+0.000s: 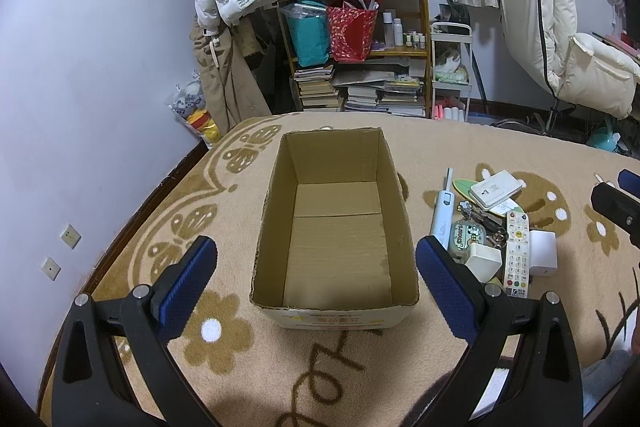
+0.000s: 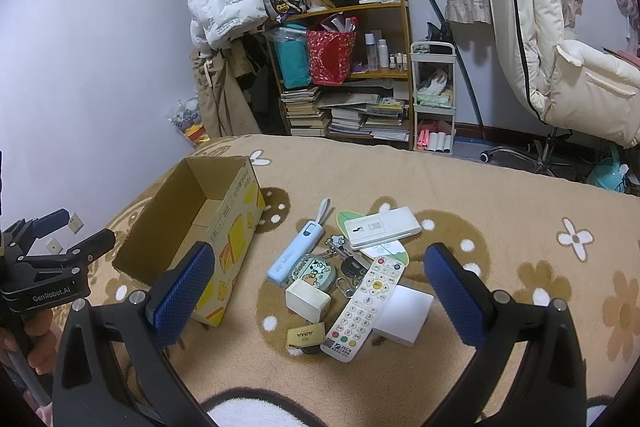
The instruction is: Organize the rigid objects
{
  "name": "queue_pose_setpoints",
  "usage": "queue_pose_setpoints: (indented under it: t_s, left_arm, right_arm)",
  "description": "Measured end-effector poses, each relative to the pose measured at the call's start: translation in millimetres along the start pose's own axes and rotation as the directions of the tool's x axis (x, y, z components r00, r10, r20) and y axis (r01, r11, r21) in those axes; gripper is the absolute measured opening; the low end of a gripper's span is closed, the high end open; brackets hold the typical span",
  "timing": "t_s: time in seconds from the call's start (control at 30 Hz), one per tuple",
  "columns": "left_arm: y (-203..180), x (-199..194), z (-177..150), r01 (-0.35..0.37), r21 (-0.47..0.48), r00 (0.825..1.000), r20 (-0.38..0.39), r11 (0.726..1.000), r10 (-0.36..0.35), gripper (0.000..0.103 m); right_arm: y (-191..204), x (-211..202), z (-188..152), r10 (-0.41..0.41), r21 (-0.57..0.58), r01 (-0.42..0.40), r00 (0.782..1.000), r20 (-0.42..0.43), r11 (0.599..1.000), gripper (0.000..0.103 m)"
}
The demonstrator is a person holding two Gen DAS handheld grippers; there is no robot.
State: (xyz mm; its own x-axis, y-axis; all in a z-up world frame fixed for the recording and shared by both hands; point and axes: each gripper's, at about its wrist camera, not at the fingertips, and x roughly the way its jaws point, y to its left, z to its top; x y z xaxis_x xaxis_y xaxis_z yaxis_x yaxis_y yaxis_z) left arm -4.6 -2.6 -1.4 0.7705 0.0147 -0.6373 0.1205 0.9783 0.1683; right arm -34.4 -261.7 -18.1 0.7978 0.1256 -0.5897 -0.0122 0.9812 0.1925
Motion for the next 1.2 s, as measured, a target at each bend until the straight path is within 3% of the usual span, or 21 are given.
queue_pose_setpoints:
  t_s: [0.63,1.2]
  left_arm:
    - [-1.6,0.1,-0.5,-0.001,0.000,1.000,0.000,1.000,0.001,0.099]
    - [3.4,2.9,5.7,0.064,-0.027,0.998,-0.008,0.998,-0.064,0.099]
  right_arm:
    - [-2.6,1.3,0.3,-0.001,-0.004,0.001,1.000,0.005,1.000,0.103]
    - [-3.0,0.8,0.7,-0.005,-0.005,0.005,1.000,0.005,1.000,0.103]
